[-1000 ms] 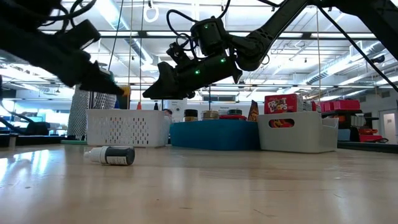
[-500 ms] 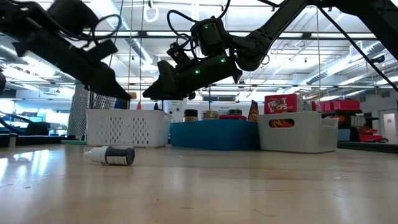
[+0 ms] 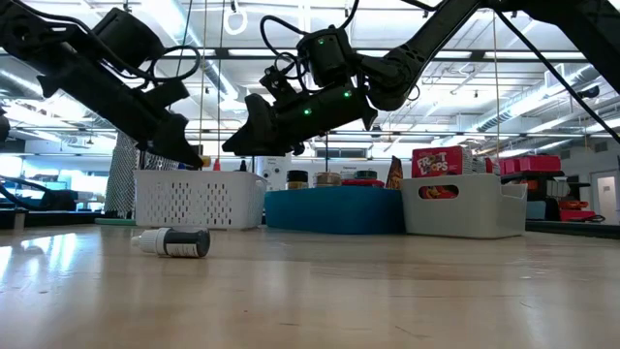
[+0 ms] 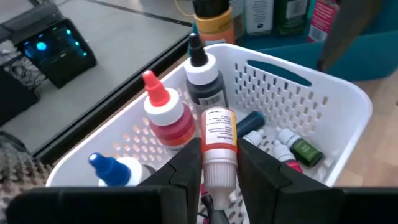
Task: Pick & Place Kitchen Items
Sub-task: Put the yellow food coloring bottle into the white bin, then put the black food coloring bottle into the white bin, then return to Home Position
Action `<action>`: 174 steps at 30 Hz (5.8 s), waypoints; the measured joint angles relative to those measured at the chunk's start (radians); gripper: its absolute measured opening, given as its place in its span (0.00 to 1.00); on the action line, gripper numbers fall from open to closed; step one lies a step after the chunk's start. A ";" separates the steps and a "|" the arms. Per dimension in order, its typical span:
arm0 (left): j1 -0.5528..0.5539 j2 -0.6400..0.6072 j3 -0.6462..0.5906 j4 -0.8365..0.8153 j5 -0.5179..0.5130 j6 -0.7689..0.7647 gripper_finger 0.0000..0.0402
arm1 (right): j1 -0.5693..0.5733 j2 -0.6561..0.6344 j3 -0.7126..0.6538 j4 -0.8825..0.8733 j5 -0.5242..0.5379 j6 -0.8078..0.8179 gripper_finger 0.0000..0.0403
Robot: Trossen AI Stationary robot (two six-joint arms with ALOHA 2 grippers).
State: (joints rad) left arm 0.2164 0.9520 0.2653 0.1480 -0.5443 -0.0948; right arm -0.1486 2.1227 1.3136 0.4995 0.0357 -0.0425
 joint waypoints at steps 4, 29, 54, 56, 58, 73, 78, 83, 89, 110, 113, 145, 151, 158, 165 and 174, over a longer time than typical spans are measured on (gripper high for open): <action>0.003 0.000 0.000 0.000 0.002 0.038 0.27 | 0.000 0.000 0.000 0.000 0.000 0.000 0.46; -0.048 -0.266 0.000 0.036 0.091 0.029 0.48 | 0.092 0.000 0.000 0.001 -0.104 -0.075 0.46; -0.072 -0.383 0.001 -0.065 0.116 0.103 0.48 | 0.455 0.002 0.001 -0.172 0.141 0.201 0.46; -0.072 -0.383 0.001 -0.065 0.116 0.102 0.48 | 0.464 0.004 0.001 -0.178 0.158 0.225 0.46; -0.072 -0.383 0.001 -0.066 0.116 0.096 0.48 | 0.471 0.021 0.002 -0.175 0.180 0.244 0.46; -0.071 -0.383 0.001 -0.081 0.116 0.211 0.48 | 0.517 0.258 0.005 0.060 0.307 0.296 0.46; -0.071 -0.383 0.001 -0.080 0.117 0.229 0.48 | 0.509 0.289 0.006 0.064 0.302 0.272 0.40; -0.071 -0.383 0.001 -0.081 0.120 0.207 0.48 | 0.496 0.296 0.005 0.068 0.295 0.266 0.22; -0.071 -0.383 0.001 -0.082 0.122 0.109 0.48 | 0.455 0.259 0.000 0.079 0.212 0.219 0.16; -0.071 -0.383 0.001 -0.088 0.259 0.028 0.48 | -0.043 0.148 0.127 0.035 0.050 0.055 0.21; -0.071 -0.383 -0.010 -0.086 0.278 0.012 0.48 | -0.047 0.146 0.133 0.051 0.071 0.019 0.21; -0.072 -0.802 0.107 -0.381 0.294 0.109 0.48 | 0.036 -0.503 0.042 -0.732 0.157 -0.135 0.44; -0.071 -0.950 0.078 -0.471 0.319 0.102 0.48 | 0.035 -0.773 -0.324 -0.528 0.090 -0.105 0.44; -0.073 -0.917 -0.019 -0.292 0.417 0.167 0.48 | 0.038 -1.117 -0.705 -0.293 0.076 -0.078 0.44; -0.073 -0.936 -0.156 -0.059 0.408 0.206 0.48 | 0.037 -1.439 -0.957 -0.237 0.017 -0.107 0.44; -0.073 -0.935 -0.253 0.035 0.407 0.185 0.48 | 0.037 -1.743 -1.124 -0.244 -0.134 -0.152 0.44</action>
State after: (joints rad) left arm 0.1436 0.0169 0.0128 0.1832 -0.1371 0.0899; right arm -0.1116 0.3801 0.1892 0.2554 -0.0981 -0.1949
